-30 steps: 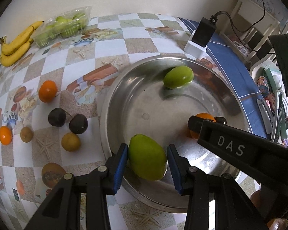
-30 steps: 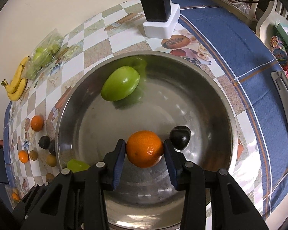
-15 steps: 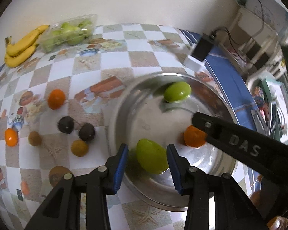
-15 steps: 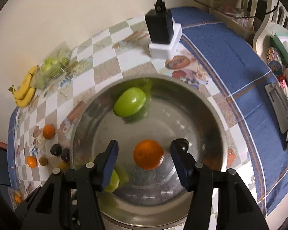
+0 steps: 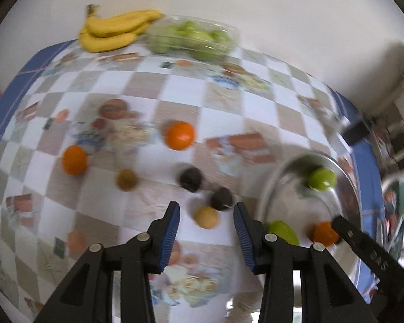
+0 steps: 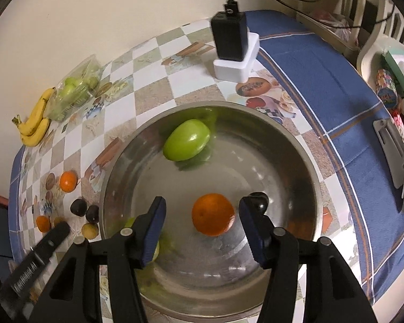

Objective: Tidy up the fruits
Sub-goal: 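Open the right tool to drop the orange while the left tool drops the mango into the bowl, then move both open tools back from the bowl toward the remaining fruit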

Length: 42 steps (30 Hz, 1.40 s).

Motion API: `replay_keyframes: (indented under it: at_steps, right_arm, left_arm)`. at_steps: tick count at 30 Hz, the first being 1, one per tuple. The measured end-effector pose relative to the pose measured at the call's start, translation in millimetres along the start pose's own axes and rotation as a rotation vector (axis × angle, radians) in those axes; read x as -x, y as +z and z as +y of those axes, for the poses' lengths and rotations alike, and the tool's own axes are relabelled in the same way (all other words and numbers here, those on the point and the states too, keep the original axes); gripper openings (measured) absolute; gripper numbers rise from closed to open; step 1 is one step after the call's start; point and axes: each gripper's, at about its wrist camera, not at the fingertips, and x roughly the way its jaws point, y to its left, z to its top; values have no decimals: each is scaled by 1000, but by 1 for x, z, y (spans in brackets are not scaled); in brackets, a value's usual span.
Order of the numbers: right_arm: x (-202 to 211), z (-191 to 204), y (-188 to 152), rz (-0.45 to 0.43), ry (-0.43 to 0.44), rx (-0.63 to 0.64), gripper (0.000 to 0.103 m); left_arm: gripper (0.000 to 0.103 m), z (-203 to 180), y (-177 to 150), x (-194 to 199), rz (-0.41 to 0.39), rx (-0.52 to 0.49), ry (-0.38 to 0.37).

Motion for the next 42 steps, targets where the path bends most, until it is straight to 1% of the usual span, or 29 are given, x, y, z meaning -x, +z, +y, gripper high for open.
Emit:
replay_keyframes:
  at_steps: [4,9,11,13,15,18,19,20,21,22,23,25,32,37,40,42]
  right_arm:
    - [1,12,-3,-1,11,41,58]
    - [3,23,-5,-8,17,83,58]
    - [2,25,-6,-9,15,95,62]
    - [1,25,-6,-11,14,96,78]
    - [-1,26,-7,-17,8,101,84]
    - [-3,27,-7,-21,1,110,85]
    - [-4,26,-7,-21,4,109,87]
    - [-5,26,-8,-21,7,108,91]
    - [-6,26,-8,-20,7,107,100]
    - [-6,25,-8,-21,5,106,102]
    - [-7,25,-9,-22,2,106,102]
    - [-7,25,-9,-22,-4,106,103]
    - [-4,26,-8,-45,13,102,103]
    - [-1,32,-9,-53,31,118,103]
    - [2,43,-10,-54,106,137,103]
    - [3,53,-12,-58,133,165,103]
  left_arm:
    - [45,21,5,4,-7,66,17]
    - [45,36,8,8,-10,114,21]
    - [47,38,7,7,-5,122,28]
    - [58,39,7,4,5,127,35]
    - [66,39,7,2,11,119,43]
    - [75,40,5,-1,16,112,71]
    - [79,41,5,-1,18,113,76]
    - [81,42,5,-2,20,115,80]
    - [84,42,4,-3,19,115,84]
    - [86,43,4,-3,17,115,87]
    - [88,43,4,-3,14,114,91]
    - [103,44,4,-2,7,114,96]
    - [103,52,5,-1,-7,141,101]
    - [103,59,6,1,-8,169,84]
    - [103,68,9,4,-20,192,78]
    - [103,75,10,7,-33,208,75]
